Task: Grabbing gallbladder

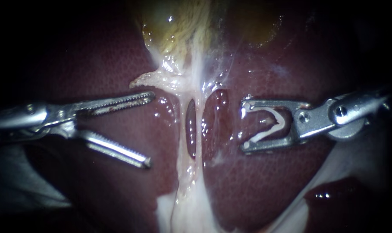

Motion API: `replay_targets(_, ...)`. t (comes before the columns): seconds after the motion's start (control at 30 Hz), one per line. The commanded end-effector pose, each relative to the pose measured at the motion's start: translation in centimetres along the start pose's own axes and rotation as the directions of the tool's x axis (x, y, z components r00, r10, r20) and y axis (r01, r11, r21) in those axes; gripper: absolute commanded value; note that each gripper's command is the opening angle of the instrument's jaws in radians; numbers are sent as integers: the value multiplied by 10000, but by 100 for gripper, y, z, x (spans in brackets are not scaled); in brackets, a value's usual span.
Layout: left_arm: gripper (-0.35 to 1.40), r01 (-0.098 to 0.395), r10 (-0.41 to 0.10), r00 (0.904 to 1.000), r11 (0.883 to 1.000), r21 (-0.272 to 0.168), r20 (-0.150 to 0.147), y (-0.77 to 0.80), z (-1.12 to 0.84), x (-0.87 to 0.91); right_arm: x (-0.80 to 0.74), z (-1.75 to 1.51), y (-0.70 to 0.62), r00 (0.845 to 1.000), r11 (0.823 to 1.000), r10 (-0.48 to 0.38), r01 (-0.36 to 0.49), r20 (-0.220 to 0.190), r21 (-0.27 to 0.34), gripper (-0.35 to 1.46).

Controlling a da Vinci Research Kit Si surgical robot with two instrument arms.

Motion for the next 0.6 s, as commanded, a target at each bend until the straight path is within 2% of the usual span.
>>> replay_targets(0.03,89,-3,3,10000,10000,-5,-3,0,-1,1,0,0,0,10000,10000,-1,1,-2,-1,50)
replay_targets(0.17,84,34,-34,10000,10000,-61,-1,-3,-4,8,0,0,0,10000,10000,0,0,-1,-2,50)
replay_targets(0.3,79,135,-135,9999,9998,-111,1,-12,-13,26,0,0,0,10000,10000,0,0,-1,-3,50)
replay_targets(0.43,74,283,-283,9996,9993,225,-8,-30,-24,48,0,0,0,10000,10000,0,0,-1,-2,50)
replay_targets(0.6,71,366,-365,9993,9983,453,-13,-55,-27,52,0,0,0,10000,10000,0,0,-1,-2,50)
